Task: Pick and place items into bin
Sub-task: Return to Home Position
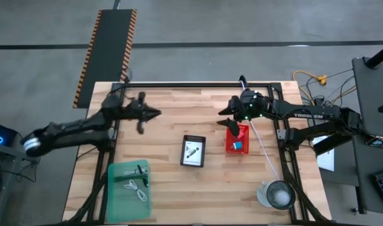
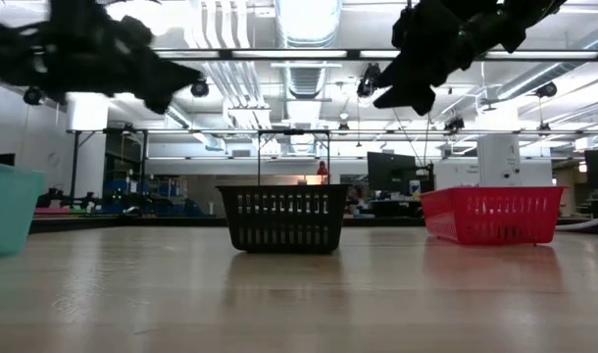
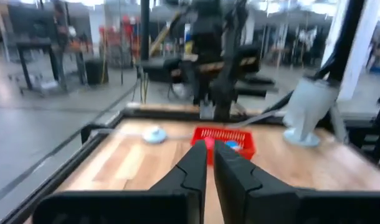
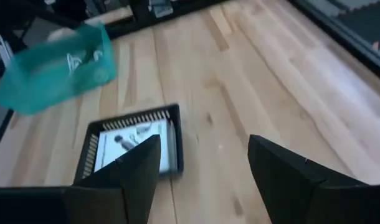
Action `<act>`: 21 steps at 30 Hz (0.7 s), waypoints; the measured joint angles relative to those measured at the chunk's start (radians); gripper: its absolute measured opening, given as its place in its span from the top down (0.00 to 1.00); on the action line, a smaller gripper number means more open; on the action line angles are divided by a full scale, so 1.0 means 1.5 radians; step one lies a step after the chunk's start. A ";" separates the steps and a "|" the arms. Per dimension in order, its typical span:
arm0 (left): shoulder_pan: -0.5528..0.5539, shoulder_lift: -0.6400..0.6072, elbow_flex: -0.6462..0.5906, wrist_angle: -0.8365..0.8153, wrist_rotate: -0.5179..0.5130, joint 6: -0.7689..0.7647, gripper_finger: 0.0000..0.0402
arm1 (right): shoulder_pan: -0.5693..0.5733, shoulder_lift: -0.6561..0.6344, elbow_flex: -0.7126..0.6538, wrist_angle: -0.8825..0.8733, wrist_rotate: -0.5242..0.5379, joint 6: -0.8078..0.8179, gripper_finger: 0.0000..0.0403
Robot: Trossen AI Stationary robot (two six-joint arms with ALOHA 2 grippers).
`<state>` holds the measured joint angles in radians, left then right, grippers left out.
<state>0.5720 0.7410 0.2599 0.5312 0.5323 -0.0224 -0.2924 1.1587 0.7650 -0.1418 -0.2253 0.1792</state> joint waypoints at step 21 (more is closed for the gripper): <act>-0.104 -0.266 -0.150 -0.116 -0.312 0.030 1.00 | 0.000 0.001 0.000 0.038 0.013 -0.030 0.44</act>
<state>0.4161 0.3427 0.0345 0.3573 0.0636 0.0230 -0.2928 1.1606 0.7650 -0.0845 -0.2050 0.1341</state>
